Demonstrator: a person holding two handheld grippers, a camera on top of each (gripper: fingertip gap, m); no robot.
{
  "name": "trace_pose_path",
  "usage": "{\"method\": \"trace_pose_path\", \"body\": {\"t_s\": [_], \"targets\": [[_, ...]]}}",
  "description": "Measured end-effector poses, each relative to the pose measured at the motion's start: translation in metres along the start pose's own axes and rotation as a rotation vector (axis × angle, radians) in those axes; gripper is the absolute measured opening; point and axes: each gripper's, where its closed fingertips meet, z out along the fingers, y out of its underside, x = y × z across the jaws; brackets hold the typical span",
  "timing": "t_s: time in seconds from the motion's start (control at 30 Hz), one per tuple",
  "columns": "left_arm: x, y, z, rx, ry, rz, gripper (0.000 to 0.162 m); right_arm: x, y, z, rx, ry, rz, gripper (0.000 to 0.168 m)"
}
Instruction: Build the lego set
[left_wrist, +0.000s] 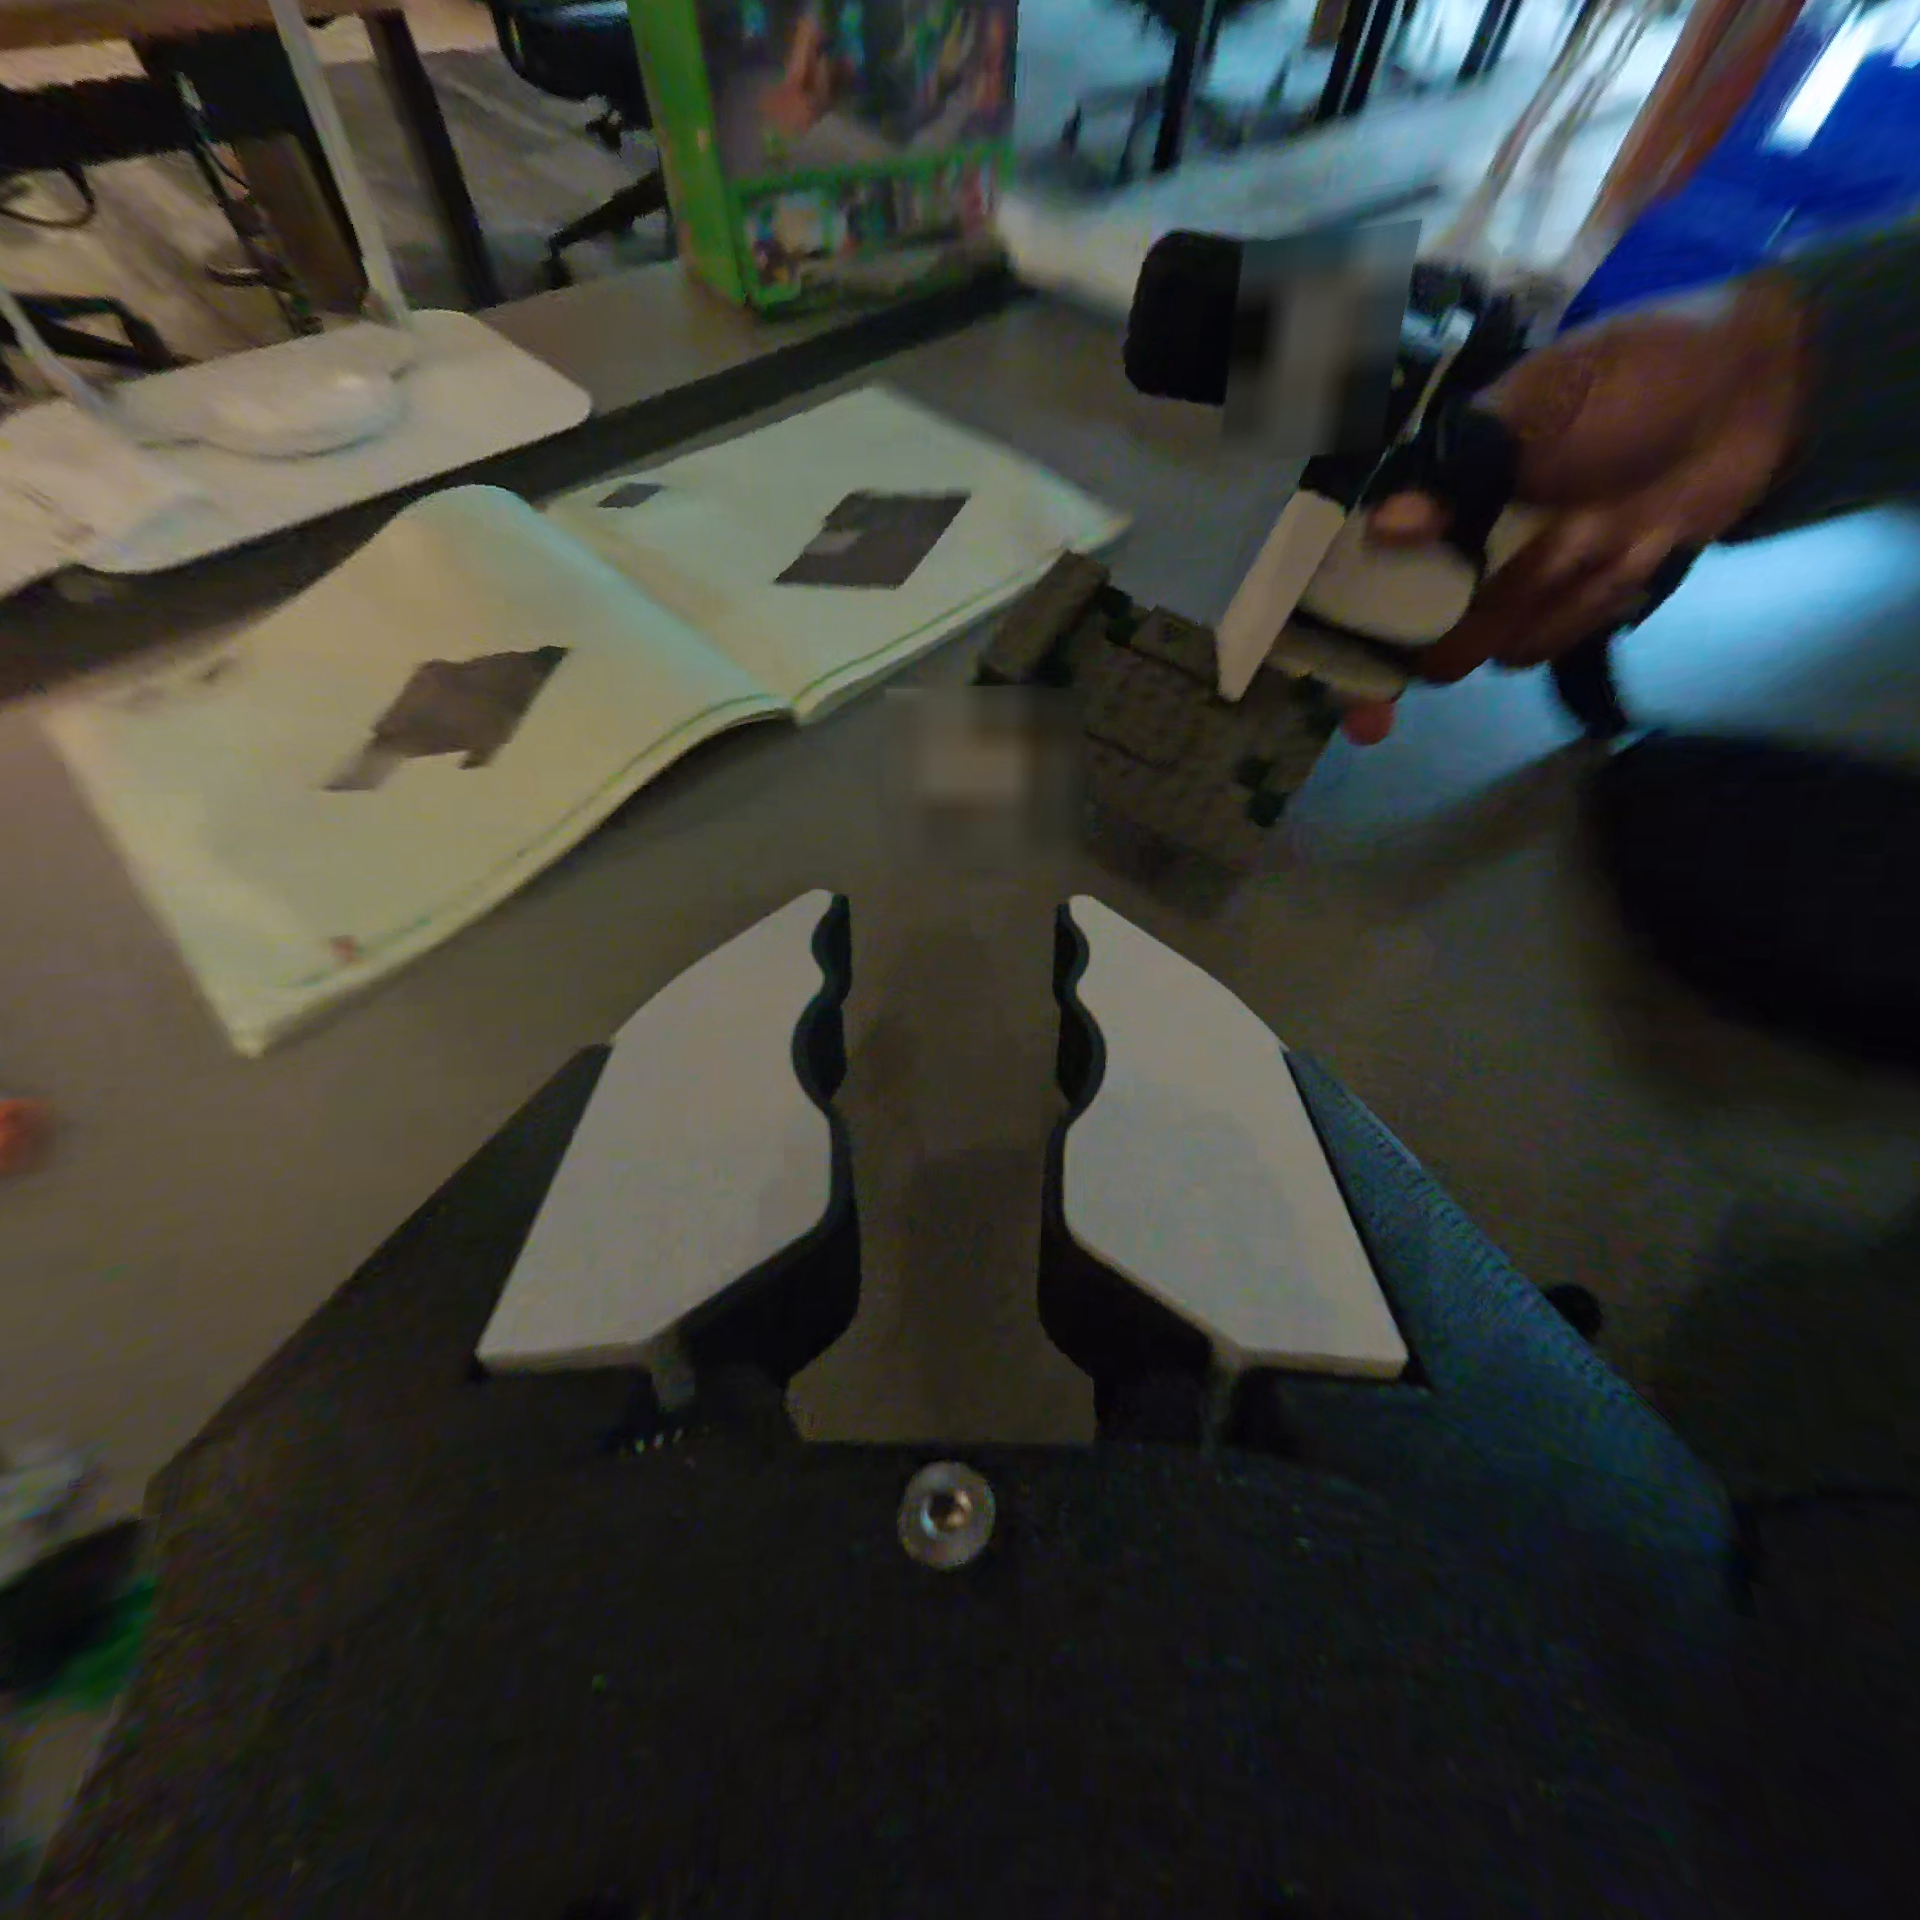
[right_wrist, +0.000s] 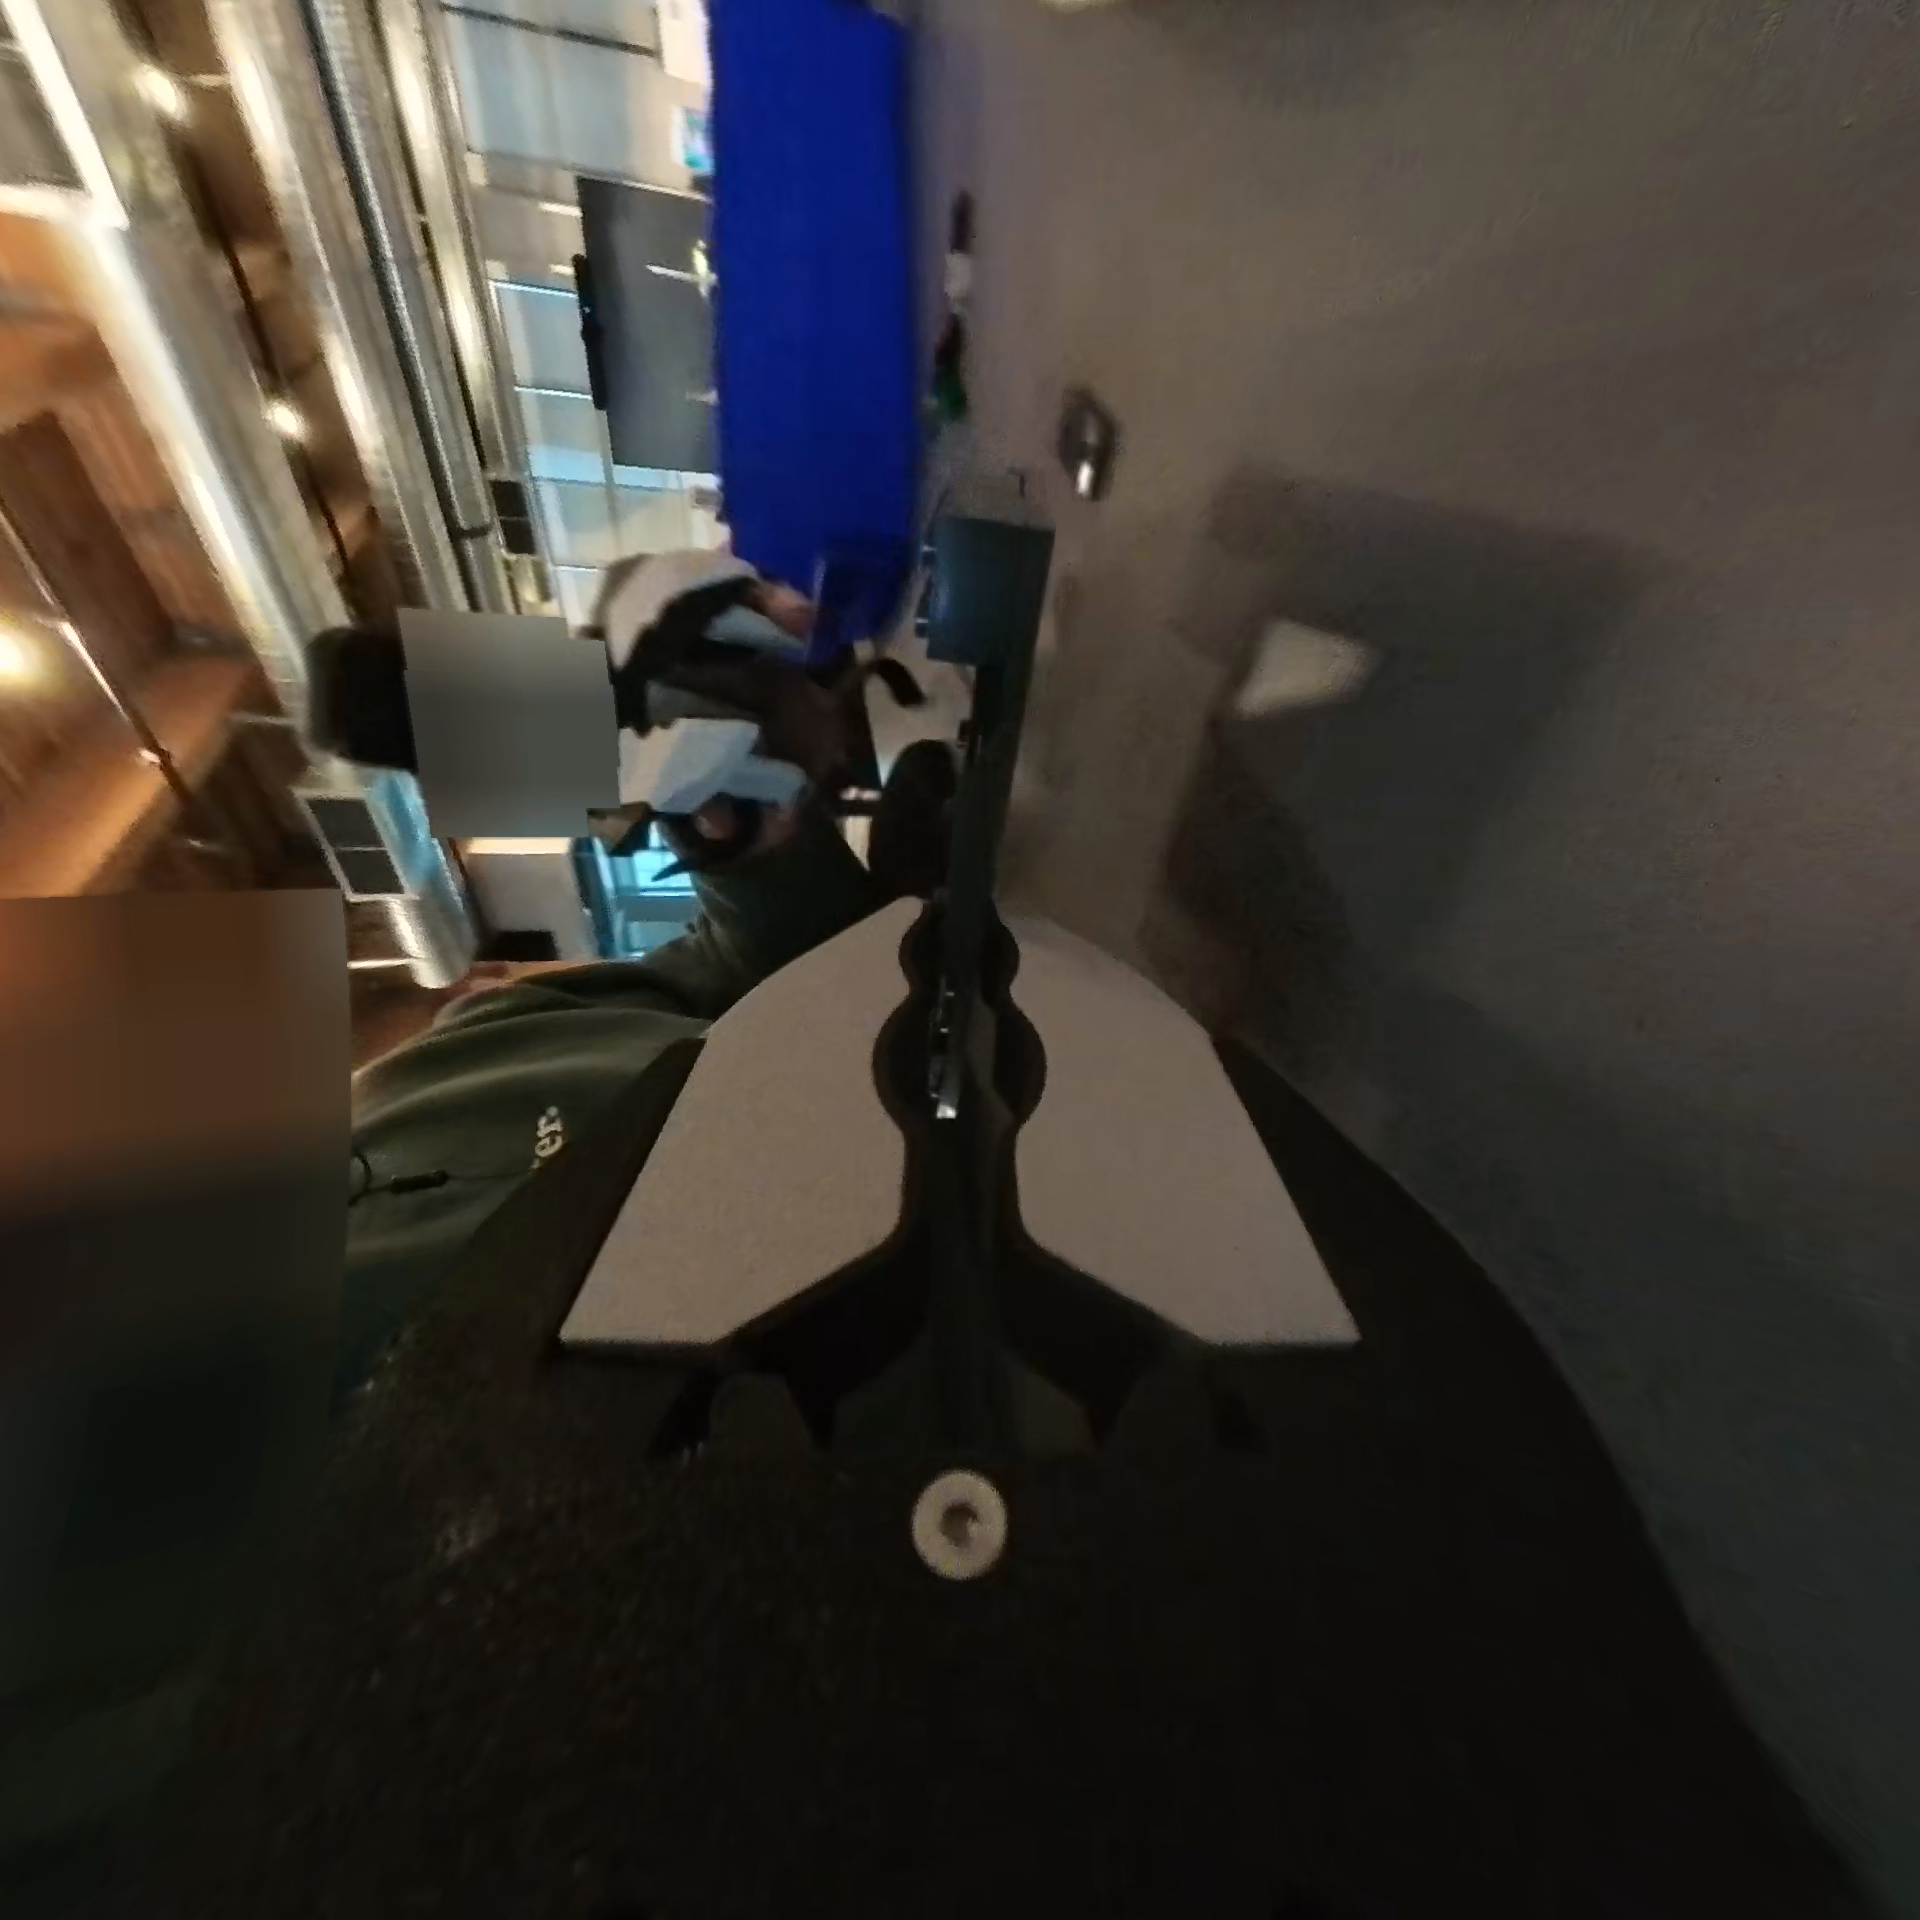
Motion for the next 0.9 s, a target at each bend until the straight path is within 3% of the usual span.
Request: {"method": "trace_pose_path", "body": {"t_s": [0.27, 0.5, 0.7, 0.9], "targets": [[-0.014, 0.022, 0.019, -0.119, 0.000, 0.098, 0.037, 0.029, -0.001, 0.002, -0.117, 0.134, 0.056, 0.008], [-0.020, 0.032, 0.024, -0.161, 0.008, 0.120, 0.038, 0.034, 0.004, -0.008, -0.256, 0.261, 0.043, 0.033], [-0.025, 0.036, 0.028, -0.185, 0.017, 0.129, 0.037, 0.031, 0.005, -0.021, -0.212, 0.338, -0.070, 0.055], [-0.016, 0.030, 0.041, -0.198, 0.035, 0.177, 0.036, 0.029, -0.001, -0.011, -0.208, 0.387, -0.203, 0.057]]}}
